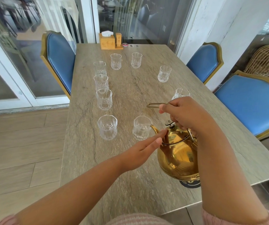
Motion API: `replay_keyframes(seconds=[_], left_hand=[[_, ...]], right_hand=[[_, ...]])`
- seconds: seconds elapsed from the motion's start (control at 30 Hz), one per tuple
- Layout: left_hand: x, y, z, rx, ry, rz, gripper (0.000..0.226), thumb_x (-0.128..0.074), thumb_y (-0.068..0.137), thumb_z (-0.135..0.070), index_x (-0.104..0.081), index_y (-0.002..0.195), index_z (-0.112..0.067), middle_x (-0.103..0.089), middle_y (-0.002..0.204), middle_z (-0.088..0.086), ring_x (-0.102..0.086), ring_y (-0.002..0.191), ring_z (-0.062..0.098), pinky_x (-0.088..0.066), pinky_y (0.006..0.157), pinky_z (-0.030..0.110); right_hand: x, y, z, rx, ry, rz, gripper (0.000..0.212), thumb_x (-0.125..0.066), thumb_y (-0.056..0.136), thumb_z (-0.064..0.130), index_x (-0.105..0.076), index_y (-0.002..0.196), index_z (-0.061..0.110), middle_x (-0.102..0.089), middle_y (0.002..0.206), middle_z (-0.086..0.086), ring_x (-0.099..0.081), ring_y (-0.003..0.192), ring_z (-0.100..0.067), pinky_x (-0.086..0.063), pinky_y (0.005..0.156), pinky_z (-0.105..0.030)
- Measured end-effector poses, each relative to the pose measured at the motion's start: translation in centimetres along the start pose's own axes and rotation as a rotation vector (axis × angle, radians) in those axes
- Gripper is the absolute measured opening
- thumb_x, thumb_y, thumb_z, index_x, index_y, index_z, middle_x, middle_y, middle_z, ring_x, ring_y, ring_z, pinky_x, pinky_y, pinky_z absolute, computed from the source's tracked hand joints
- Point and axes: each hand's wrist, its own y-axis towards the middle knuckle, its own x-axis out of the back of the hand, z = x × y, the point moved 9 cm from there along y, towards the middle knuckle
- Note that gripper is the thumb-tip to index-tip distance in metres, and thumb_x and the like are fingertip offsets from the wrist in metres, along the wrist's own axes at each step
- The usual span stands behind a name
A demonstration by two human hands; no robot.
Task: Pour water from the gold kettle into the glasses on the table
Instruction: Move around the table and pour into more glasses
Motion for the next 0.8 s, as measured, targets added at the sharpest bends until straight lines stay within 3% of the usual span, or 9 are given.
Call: replay_keyframes(seconds=[0.33, 0.47, 0.8], left_hand=[[0.0, -0.12, 0.02, -0.001, 0.002, -0.004, 0.057, -0.027, 0.093, -0.053, -0.022, 0.147, -0.036, -0.023, 0.149, -0.026, -0.017, 0.138, -0.011, -0.014, 0.106, 0.005], [0.02, -0.24, 0.02, 0.006, 0.007, 0.0, 0.058, -0.027, 0.093, -0.05, -0.022, 0.148, -0.033, -0.022, 0.148, -0.026, -0.017, 0.135, -0.014, -0.015, 0.1, -0.003], [0.05, -0.53, 0.02, 0.0, 0.014, 0.011, 0.058, -0.027, 0.093, -0.051, -0.021, 0.148, -0.033, -0.022, 0.149, -0.025, -0.017, 0.137, -0.012, -0.014, 0.101, -0.002]], right_hand=[[-0.09, 0.07, -0.02, -0.002, -0.014, 0.004, 0.035, -0.06, 0.089, 0.031, -0.07, 0.094, -0.002, -0.05, 0.052, 0.0, -0.037, 0.033, -0.004, -0.033, 0.045, -0.023], [-0.22, 0.04, -0.02, -0.006, -0.02, 0.005, 0.036, -0.06, 0.089, 0.031, -0.07, 0.094, -0.002, -0.049, 0.052, -0.001, -0.036, 0.032, -0.004, -0.033, 0.045, -0.023], [-0.23, -0.46, 0.25, -0.004, -0.008, -0.019, 0.035, -0.06, 0.089, 0.03, -0.07, 0.095, -0.002, -0.049, 0.053, -0.001, -0.037, 0.035, -0.005, -0.033, 0.047, -0.024]])
